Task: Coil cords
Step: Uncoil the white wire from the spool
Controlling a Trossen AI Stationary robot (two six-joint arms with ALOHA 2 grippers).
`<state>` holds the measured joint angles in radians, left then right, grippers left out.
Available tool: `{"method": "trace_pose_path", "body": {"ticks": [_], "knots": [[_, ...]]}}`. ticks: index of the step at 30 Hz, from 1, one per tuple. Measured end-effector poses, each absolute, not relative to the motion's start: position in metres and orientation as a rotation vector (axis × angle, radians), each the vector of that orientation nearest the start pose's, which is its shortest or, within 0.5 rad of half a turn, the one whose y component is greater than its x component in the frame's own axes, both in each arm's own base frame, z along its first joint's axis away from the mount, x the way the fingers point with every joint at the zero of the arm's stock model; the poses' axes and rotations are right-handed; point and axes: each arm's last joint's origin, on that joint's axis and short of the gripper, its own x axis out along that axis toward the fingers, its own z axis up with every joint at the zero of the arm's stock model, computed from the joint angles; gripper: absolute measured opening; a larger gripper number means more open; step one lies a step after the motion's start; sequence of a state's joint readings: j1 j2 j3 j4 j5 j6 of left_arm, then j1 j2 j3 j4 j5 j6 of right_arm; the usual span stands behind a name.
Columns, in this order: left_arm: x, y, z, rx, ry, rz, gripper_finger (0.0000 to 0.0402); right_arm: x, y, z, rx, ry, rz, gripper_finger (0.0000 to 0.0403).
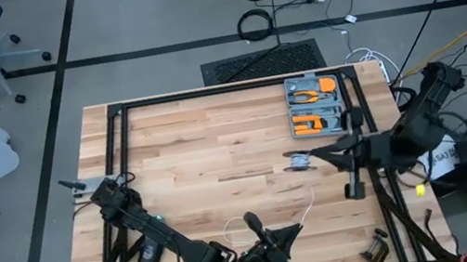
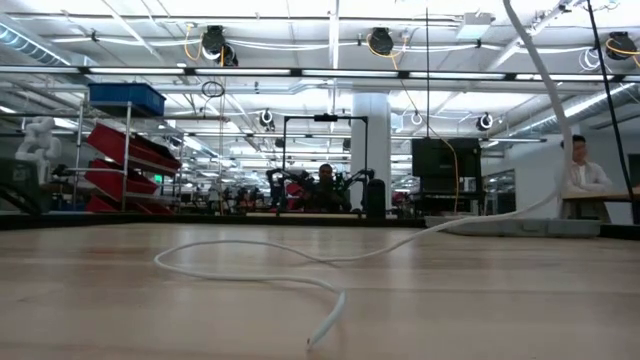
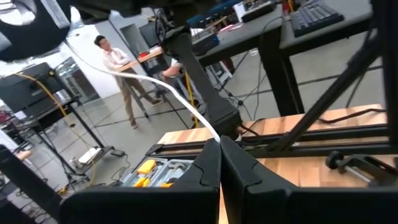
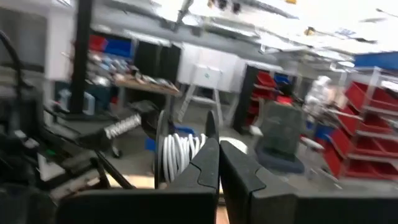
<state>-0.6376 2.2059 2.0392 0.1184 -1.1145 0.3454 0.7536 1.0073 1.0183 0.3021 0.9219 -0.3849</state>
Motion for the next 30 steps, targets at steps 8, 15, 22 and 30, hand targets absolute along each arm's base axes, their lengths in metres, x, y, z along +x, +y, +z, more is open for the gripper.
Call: {"method": "trace_pose_path", "body": {"ticks": [8, 15, 22, 30], "knots": [[0.436, -0.264, 0.332, 0.360, 0.106, 0.499, 0.0001, 0.189, 0.136, 0.394, -0.218, -0.054, -0.378, 0.0000], [0.432, -0.270, 0.344, 0.409, 0.051, 0.447, 0.0001, 0.203, 0.142, 0.378, -0.325, 0.040, -0.486, 0.0000], [0.399, -0.274, 0.391, 0.401, -0.020, 0.425, 0.0001, 0.204, 0.142, 0.369, -0.336, 0.085, -0.503, 0.0000], [0.369, -0.274, 0.422, 0.477, 0.009, 0.501, 0.0001, 0.203, 0.142, 0.363, -0.326, 0.108, -0.499, 0.0000]]}}
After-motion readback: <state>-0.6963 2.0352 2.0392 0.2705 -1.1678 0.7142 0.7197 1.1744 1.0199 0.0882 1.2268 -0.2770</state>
